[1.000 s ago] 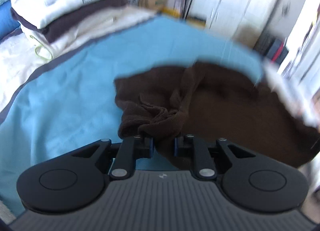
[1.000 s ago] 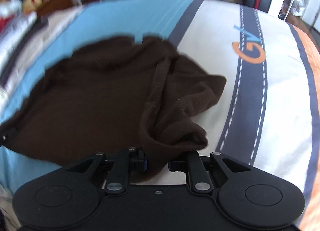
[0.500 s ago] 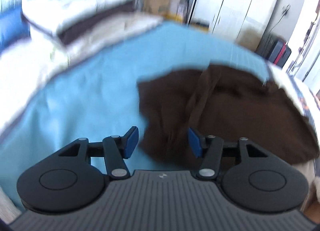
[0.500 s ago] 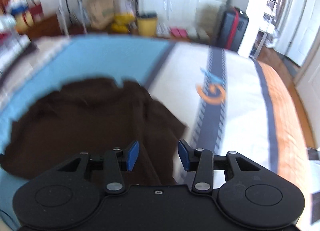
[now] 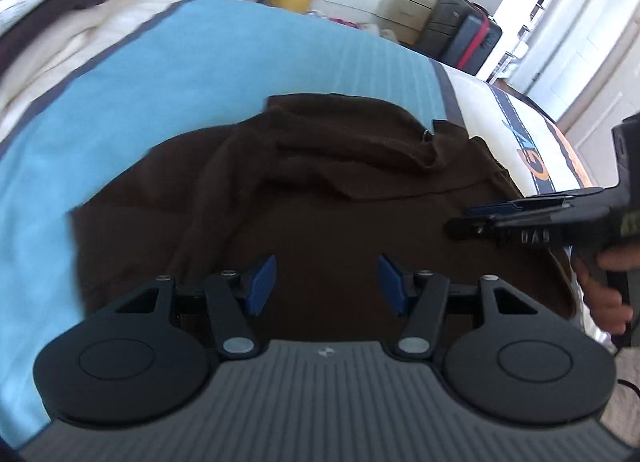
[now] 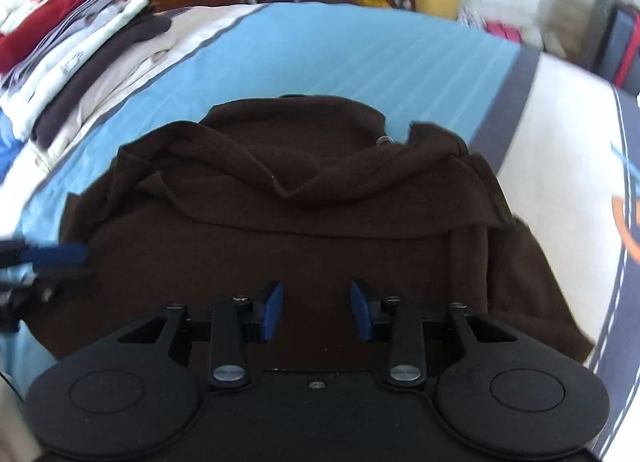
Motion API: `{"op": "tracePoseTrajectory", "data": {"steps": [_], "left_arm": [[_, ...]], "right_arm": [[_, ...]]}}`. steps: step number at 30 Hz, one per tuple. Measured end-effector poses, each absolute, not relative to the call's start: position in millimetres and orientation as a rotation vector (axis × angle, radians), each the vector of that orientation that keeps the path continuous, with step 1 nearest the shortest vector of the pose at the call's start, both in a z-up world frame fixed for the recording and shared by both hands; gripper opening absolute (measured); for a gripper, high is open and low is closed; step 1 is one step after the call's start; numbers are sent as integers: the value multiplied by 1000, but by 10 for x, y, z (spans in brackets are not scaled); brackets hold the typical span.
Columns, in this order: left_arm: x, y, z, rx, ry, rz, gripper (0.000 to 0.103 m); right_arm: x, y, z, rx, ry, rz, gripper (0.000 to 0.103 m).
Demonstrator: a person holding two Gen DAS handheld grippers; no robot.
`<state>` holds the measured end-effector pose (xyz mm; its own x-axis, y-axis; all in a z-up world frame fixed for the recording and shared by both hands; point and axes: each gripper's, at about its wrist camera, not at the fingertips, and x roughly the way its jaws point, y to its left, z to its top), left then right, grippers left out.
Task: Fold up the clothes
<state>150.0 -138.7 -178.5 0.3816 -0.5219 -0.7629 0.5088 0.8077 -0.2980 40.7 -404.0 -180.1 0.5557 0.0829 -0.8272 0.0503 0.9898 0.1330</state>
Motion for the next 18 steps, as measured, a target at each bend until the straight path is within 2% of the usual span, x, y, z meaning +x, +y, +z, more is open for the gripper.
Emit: {"op": "tracePoseTrajectory", "data": {"steps": [4,6,11,18], "left_arm": [[1747,-1607,-1989,9,986,-622,56],[1837,-1669,-1967,36,956,-600,53],[2065,-1789,-1896,83,889,-515,52],[2179,-1624,-1852,124,820,-272,53]], "right_arm": [[630,-4071,-1851,98,931,17,46],[787,-4075,-1827,106,900,21,46],[1030,-4140,-1825,62,773,-54,46],[1099,-4535,-1697,195,686,-183,46]]}}
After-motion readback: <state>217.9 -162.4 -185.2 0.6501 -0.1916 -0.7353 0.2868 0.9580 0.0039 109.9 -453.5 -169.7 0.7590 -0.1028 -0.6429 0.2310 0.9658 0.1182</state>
